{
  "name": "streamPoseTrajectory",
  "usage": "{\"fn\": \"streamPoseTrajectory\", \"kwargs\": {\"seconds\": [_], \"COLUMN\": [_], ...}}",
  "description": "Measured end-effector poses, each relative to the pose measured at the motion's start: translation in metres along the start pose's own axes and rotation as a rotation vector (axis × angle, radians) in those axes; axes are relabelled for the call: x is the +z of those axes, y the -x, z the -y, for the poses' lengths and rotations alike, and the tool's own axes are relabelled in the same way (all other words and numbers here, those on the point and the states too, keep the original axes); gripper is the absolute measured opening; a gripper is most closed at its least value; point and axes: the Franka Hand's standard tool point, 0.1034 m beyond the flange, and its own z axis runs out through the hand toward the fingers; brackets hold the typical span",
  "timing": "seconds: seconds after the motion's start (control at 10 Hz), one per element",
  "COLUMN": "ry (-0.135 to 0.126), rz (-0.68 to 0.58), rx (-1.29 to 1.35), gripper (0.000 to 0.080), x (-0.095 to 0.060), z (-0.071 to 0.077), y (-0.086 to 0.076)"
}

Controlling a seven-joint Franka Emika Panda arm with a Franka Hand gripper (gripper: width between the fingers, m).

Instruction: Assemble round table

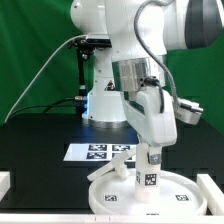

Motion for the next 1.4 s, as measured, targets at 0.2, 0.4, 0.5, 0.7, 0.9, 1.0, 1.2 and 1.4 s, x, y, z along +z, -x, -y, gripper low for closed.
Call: {"fn": "streamPoseTrajectory", "kwargs": {"seconds": [0.2,0.4,0.5,0.7,0.9,1.0,1.2,1.4], "ry": [-0.004,-0.003,-0.003,-0.003,0.024,0.018,0.016,0.019], "rz": [0.0,0.0,0.0,0.0,0.03,0.052,0.058,0.057], "rx": [0.023,0.02,0.02,0.019,-0.057,-0.107,-0.128,-0.13], "gripper": [0.0409,0.0576,0.0576,0.0634,0.0648,0.0648,0.0648,0.0648], "x": [0.0,0.0,0.0,0.0,-0.014,-0.032,-0.039,-0.037], "z": [0.0,0.0,0.0,0.0,-0.003,-0.003,-0.006,-0.006], "y": [0.0,0.0,0.0,0.0,0.006,0.008,0.006,0.006]}}
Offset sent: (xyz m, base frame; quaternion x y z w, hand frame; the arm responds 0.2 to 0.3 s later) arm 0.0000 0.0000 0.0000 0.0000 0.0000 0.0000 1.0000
